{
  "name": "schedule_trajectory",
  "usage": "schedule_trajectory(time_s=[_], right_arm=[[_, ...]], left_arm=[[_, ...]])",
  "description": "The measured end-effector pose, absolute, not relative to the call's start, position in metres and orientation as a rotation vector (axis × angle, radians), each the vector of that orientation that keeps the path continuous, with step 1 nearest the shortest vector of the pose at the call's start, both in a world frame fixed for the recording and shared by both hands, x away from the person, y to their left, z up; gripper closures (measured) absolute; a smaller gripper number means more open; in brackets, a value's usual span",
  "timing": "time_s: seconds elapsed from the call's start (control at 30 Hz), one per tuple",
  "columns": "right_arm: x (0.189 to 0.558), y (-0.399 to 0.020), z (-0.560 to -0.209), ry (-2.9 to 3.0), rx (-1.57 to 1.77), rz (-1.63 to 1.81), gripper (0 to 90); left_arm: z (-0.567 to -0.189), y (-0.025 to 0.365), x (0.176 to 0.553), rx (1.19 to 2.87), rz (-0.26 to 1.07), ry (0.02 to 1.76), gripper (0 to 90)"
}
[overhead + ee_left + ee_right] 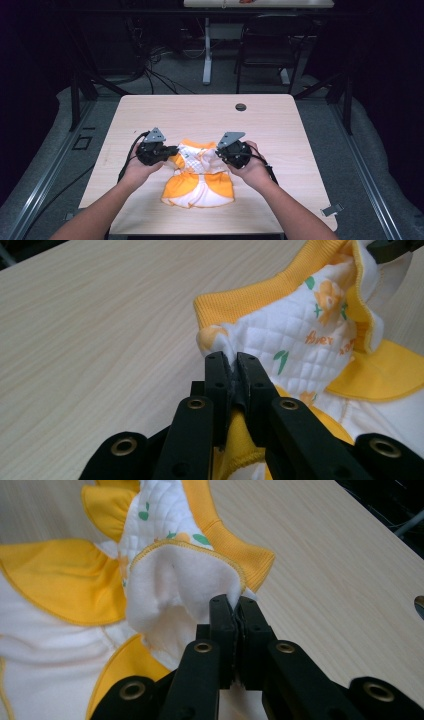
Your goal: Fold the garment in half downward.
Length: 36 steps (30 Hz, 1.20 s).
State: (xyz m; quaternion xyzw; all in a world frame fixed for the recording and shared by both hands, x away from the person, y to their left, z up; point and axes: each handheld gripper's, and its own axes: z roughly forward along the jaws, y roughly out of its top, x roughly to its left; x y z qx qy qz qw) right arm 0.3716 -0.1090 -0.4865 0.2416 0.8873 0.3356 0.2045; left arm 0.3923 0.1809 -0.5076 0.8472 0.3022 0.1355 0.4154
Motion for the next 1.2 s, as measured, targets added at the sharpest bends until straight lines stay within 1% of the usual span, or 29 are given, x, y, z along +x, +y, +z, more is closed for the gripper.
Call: schedule_trajectory(time_s=[0.53, 0.7, 0.73, 0.77, 0.9, 0.97, 1.03, 1.1, 1.17, 1.2], right_arm=[[0.346, -0.120, -0.525, 2.523, 0.756, 1.040, 85.5], [0.337, -0.125, -0.524, 2.542, 0.791, 1.094, 79.0], [0.337, -0.125, -0.524, 2.542, 0.791, 1.094, 79.0], [0.334, -0.126, -0.521, 2.539, 0.804, 1.124, 75.4], [0.329, -0.131, -0.509, 2.531, 0.816, 1.193, 68.6], [0.327, -0.134, -0.503, 2.523, 0.823, 1.209, 67.3], [0.327, -0.136, -0.497, 2.508, 0.821, 1.226, 67.7], [0.330, -0.137, -0.495, 2.491, 0.829, 1.221, 74.0], [0.335, -0.137, -0.496, 2.491, 0.844, 1.211, 82.9], [0.335, -0.137, -0.496, 2.491, 0.844, 1.211, 82.9]], left_arm=[[-0.545, 0.184, 0.360, 2.097, 0.213, 0.793, 84.1], [-0.543, 0.185, 0.352, 2.090, 0.189, 0.793, 82.3], [-0.543, 0.185, 0.352, 2.090, 0.189, 0.793, 80.9], [-0.537, 0.186, 0.350, 2.080, 0.171, 0.788, 79.2], [-0.523, 0.188, 0.347, 2.061, 0.158, 0.766, 72.3], [-0.516, 0.189, 0.346, 2.053, 0.167, 0.766, 70.7], [-0.511, 0.189, 0.347, 2.047, 0.185, 0.770, 70.9], [-0.508, 0.189, 0.350, 2.057, 0.204, 0.789, 75.4], [-0.510, 0.188, 0.354, 2.053, 0.201, 0.817, 81.5], [-0.510, 0.188, 0.354, 2.053, 0.201, 0.817, 84.4]])
